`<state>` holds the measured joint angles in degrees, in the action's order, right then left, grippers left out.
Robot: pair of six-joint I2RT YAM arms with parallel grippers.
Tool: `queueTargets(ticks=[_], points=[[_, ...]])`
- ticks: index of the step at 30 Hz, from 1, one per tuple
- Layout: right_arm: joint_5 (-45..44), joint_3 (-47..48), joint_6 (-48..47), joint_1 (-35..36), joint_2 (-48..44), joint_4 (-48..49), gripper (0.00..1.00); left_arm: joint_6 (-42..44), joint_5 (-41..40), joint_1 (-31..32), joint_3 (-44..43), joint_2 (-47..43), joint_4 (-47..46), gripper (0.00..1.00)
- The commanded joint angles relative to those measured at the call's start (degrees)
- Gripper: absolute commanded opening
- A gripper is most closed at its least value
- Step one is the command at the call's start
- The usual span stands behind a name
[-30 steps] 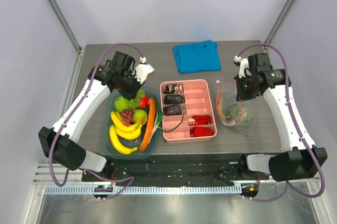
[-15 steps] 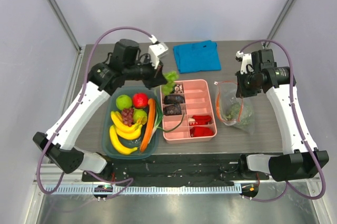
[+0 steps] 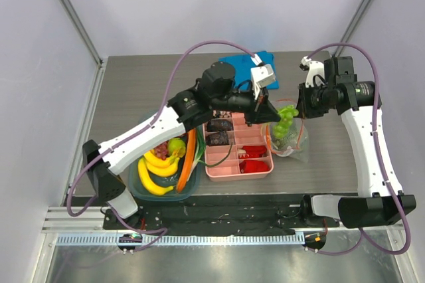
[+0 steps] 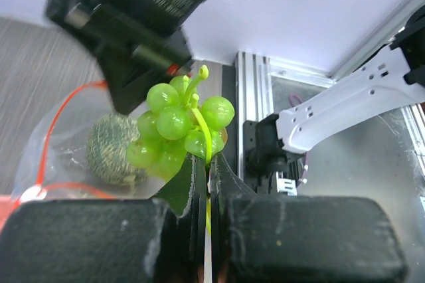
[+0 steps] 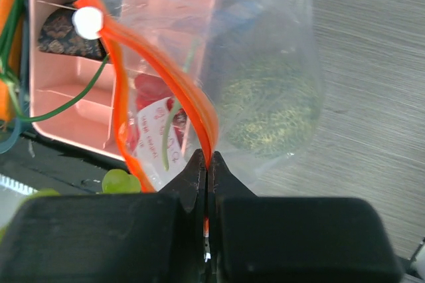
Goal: Place the food in the zip-top bag and seal the zipper
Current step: Place the fake fruit in the zipper food storage bag, then pick up the fake fruit from the bin.
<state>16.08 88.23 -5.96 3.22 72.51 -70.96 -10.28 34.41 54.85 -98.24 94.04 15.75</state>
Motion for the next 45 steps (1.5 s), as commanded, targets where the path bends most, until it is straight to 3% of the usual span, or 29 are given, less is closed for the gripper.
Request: queueTargets(ticks=[1,8,13,16,18,21,22,23,24,26,30,34,37,39,45], points=[[5.54,-0.16,0.86,-0.59,-0.26,0.03,0.01,-0.61,-6.17,1.14,-0.91,1.76,-8.54,0.00],[7.56,0.54,1.03,-1.29,-0.09,-0.58,0.01,-0.96,-12.26,0.96,2.87,7.64,-8.45,0.00],[8.80,0.11,0.86,-1.64,-0.70,-1.37,0.01,-2.89,-18.58,0.79,-1.86,12.47,-3.46,0.02],[10.29,-0.60,0.86,-1.73,-0.88,-1.55,0.01,-6.32,-20.53,-0.35,-10.72,17.05,4.89,0.39],[11.34,-0.77,0.95,-1.90,-0.53,-1.64,0.01,-8.26,-17.38,-1.41,-13.73,17.58,8.49,0.55],[12.22,-1.12,1.03,-2.25,0.00,-1.55,0.01,-7.21,-13.95,-1.76,-8.59,11.12,7.38,0.75],[12.49,-1.04,1.12,-2.43,0.26,-1.46,0.01,-6.34,-13.24,-1.85,-6.64,8.82,6.85,0.88],[12.75,-1.30,1.21,-2.52,0.35,-1.46,0.01,-4.94,-12.54,-2.03,-4.09,6.36,6.40,0.96],[12.75,-1.30,1.21,-2.52,0.44,-1.38,0.01,-4.40,-11.83,-3.07,-0.50,1.02,6.31,0.98],[12.75,-1.39,1.21,-2.52,0.44,-1.38,0.01,-3.61,-10.07,-5.44,2.16,-3.40,9.11,1.00],[12.58,-1.83,0.69,-2.52,0.26,-1.03,0.01,-2.12,-8.22,-17.11,7.34,-11.66,20.26,0.99],[12.58,-4.02,0.16,-2.52,0.09,0.38,0.01,5.70,-12.34,-31.69,15.85,-16.86,28.36,0.98],[12.40,-5.78,0.16,-2.52,0.26,1.00,0.01,7.91,-19.02,-37.42,19.73,-17.92,31.97,0.98],[12.31,-5.96,0.16,-2.43,0.35,1.08,0.01,6.25,-22.37,-38.93,20.97,-18.19,32.77,0.98],[11.17,-6.49,0.51,-2.43,0.44,1.52,0.01,-10.97,-29.56,-38.85,27.30,-17.67,26.73,0.92]])
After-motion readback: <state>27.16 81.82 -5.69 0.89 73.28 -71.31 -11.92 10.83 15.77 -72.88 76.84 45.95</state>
